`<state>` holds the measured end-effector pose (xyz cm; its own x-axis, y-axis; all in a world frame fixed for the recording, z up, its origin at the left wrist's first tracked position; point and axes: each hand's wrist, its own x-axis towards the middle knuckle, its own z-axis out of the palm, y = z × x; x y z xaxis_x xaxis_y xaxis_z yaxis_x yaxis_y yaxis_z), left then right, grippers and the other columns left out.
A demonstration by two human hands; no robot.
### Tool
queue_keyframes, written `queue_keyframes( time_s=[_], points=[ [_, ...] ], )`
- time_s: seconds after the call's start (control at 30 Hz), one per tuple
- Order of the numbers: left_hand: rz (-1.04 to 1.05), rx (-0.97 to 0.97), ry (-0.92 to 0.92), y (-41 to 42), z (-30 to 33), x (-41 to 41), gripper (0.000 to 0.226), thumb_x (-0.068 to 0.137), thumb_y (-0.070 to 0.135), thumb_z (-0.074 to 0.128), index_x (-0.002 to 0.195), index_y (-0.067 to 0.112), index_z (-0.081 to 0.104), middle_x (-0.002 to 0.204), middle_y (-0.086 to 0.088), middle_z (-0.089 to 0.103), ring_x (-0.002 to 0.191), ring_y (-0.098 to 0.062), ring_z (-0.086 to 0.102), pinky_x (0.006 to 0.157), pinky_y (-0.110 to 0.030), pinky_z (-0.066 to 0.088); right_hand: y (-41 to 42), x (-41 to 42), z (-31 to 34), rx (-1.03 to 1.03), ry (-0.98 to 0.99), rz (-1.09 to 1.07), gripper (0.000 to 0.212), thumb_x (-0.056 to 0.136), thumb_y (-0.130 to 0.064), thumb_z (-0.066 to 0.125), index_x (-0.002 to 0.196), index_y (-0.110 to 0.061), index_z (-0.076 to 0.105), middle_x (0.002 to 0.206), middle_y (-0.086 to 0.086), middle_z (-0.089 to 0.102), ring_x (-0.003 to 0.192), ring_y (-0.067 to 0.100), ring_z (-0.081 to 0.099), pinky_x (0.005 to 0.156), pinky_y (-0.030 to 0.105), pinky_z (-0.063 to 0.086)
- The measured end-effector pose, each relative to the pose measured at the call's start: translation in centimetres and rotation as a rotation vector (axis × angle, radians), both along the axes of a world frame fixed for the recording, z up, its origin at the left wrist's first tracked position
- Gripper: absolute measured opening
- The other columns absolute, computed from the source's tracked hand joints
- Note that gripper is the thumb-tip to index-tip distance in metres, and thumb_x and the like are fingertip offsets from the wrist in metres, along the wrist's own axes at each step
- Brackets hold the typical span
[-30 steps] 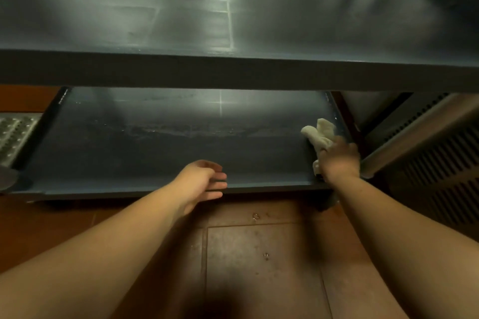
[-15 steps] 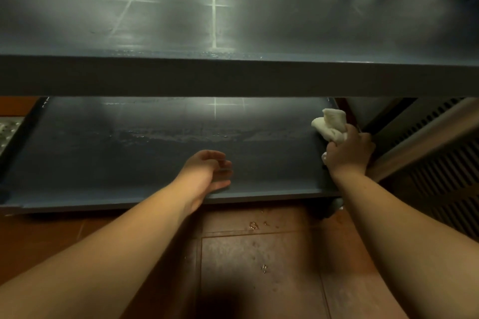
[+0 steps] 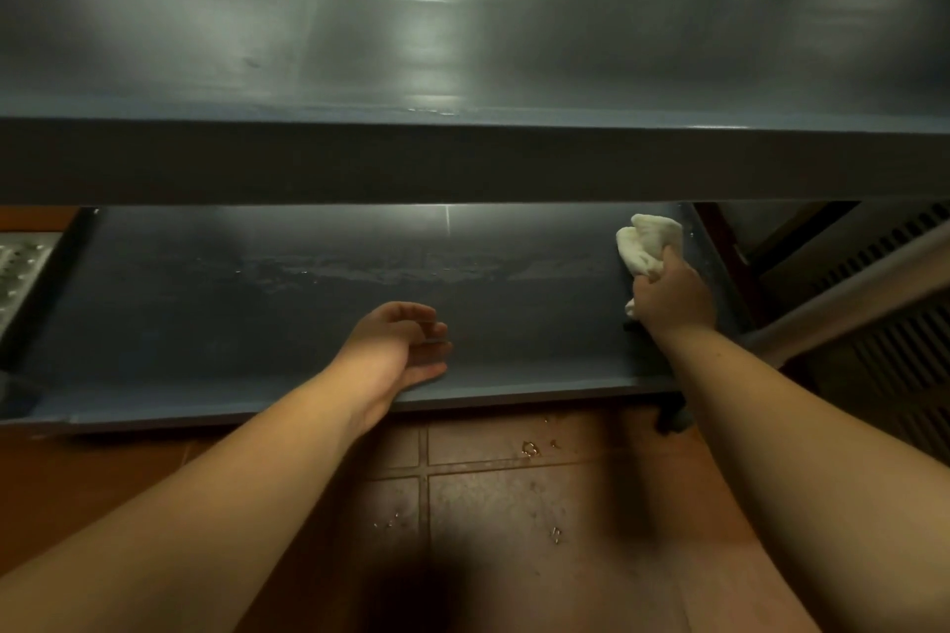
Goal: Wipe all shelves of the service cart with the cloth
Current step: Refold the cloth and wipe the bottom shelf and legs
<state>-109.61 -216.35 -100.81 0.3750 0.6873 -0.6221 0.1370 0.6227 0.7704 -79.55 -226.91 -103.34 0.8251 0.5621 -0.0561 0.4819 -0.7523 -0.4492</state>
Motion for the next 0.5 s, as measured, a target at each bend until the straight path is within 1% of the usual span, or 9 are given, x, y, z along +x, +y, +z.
queue_keyframes(
  time_s=[0.13,0.33,0.4,0.5],
  points=[
    [0.002,0.014,0.002,1.0,0.7,-2.6,0.028,0.094,-0.005,0.039,0.105,0.008,0.061,0.095,-0.012,0.069,0.093,-0.031,0.068,0.085,-0.048,0.056,1.8,-2.7,0.0,0.005,-0.003,0.027,0.05,0.099,-0.017,0.05,0.147,-0.006,0.042,0.137,0.024,0.055,0.126,0.042,0.051,0.101,0.043,0.042],
    [0.055,0.009,0.015,3.0,0.5,-7.9,0.029,0.094,-0.005,0.036,0.096,0.011,0.061,0.093,-0.012,0.069,0.092,-0.031,0.069,0.08,-0.045,0.057,5.1,-7.6,-0.4,0.03,0.001,0.108,0.036,0.097,-0.016,0.05,0.132,-0.006,0.051,0.123,0.023,0.061,0.113,0.043,0.057,0.09,0.043,0.045],
    [0.067,0.009,0.009,3.4,0.6,-9.8,0.029,0.095,-0.005,0.035,0.096,0.011,0.06,0.091,-0.012,0.068,0.092,-0.03,0.069,0.081,-0.044,0.057,6.4,-9.6,-0.5,0.036,0.009,0.128,0.038,0.097,-0.017,0.051,0.134,-0.006,0.051,0.124,0.023,0.061,0.114,0.044,0.057,0.089,0.042,0.044],
    [0.089,0.006,0.002,4.0,1.0,-12.7,0.03,0.095,-0.006,0.035,0.097,0.01,0.06,0.095,-0.013,0.068,0.094,-0.031,0.069,0.081,-0.043,0.057,8.2,-12.8,-0.6,0.05,0.035,0.151,0.044,0.098,-0.02,0.051,0.14,-0.008,0.048,0.128,0.023,0.059,0.117,0.044,0.056,0.092,0.042,0.045]
  ],
)
